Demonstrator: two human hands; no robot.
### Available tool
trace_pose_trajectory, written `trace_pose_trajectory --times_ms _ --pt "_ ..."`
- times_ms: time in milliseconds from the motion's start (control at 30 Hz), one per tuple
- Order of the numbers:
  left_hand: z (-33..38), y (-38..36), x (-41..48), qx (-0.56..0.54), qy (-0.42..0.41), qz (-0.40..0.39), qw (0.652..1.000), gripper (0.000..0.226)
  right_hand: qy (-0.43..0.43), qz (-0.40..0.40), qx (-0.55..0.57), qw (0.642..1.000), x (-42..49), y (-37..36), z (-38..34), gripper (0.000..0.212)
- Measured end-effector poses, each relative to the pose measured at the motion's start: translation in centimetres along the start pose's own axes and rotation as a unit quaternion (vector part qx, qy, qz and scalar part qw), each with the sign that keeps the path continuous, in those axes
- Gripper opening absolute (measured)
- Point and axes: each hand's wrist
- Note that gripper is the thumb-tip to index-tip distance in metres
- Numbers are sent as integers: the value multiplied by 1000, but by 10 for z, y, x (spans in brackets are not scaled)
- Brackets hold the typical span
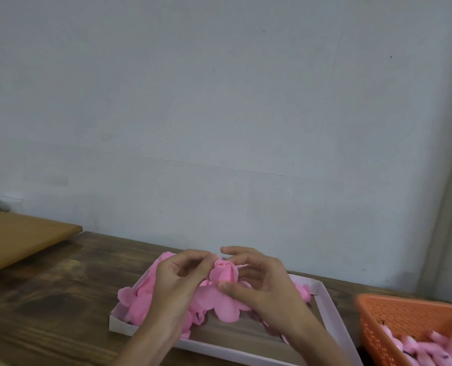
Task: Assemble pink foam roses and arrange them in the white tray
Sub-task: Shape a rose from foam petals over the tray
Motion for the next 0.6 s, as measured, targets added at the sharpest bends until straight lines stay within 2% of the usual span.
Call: trace_pose_trajectory --times_ms 100,233,333,433,500,600 --pt "4 -1 -1 -4 -7 -29 1000 13 -17 -14 2 1000 -2 0 -3 20" --pt "8 0 -1 5 -27 -54 998 32 -27 3 10 1000 -4 0 -7 20" --pt "7 2 0 -28 -12 -64 997 31 -15 15 34 999 -3 1 -8 26" --pt "5 5 3 -73 18 -57 996 26 -11 30 53 998 -2 2 -9 40" --pt "6 7 5 -64 13 -62 996 25 -22 26 57 998 -3 3 -9 35" --pt "4 12 7 -7 43 -104 994 44 -34 23 92 995 -4 4 -11 21"
Point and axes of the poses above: each hand's wrist, its own x-axis towards the middle knuckle, its own y-axis out of the back of the hand, z = x × y, and after that the axes turned 6 degrees about -y, right-handed
